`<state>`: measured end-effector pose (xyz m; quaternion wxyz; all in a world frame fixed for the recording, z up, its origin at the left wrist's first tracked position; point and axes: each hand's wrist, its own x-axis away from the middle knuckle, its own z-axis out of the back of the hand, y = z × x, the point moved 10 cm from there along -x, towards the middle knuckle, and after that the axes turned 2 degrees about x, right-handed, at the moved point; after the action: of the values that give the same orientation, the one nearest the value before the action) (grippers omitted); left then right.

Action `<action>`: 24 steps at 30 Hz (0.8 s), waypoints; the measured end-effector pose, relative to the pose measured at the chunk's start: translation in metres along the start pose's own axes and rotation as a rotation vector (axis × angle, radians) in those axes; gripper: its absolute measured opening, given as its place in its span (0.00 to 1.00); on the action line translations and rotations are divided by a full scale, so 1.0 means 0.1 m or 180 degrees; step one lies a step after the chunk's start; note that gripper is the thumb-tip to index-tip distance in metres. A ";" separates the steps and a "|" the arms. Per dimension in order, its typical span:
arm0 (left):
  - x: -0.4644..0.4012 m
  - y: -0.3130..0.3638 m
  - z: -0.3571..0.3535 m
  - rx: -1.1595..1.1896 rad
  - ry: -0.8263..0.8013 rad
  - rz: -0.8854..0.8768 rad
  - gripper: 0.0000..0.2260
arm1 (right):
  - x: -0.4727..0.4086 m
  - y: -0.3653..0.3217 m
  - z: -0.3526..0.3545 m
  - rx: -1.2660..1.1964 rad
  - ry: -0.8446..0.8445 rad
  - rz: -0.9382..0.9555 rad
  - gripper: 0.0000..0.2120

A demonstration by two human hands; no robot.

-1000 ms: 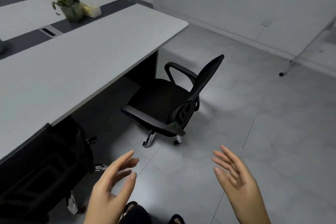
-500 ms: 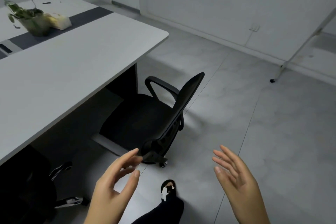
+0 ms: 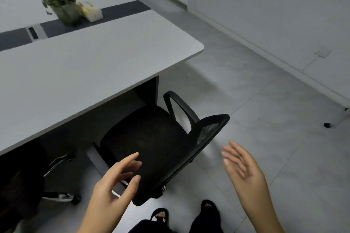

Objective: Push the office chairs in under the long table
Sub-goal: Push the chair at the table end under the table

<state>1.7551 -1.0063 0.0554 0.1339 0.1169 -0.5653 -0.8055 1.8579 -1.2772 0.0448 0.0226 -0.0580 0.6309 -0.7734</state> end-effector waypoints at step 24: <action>-0.20 -1.09 -1.16 -0.3009 -0.0172 0.1403 0.22 | -1.43 0.99 -1.01 0.3473 -0.4161 0.3073 0.34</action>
<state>1.8040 -1.0658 -0.0852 0.3238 -0.0990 -0.1543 -0.9282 1.9843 -1.1833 -0.0807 0.7056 -0.1923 0.0056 -0.6820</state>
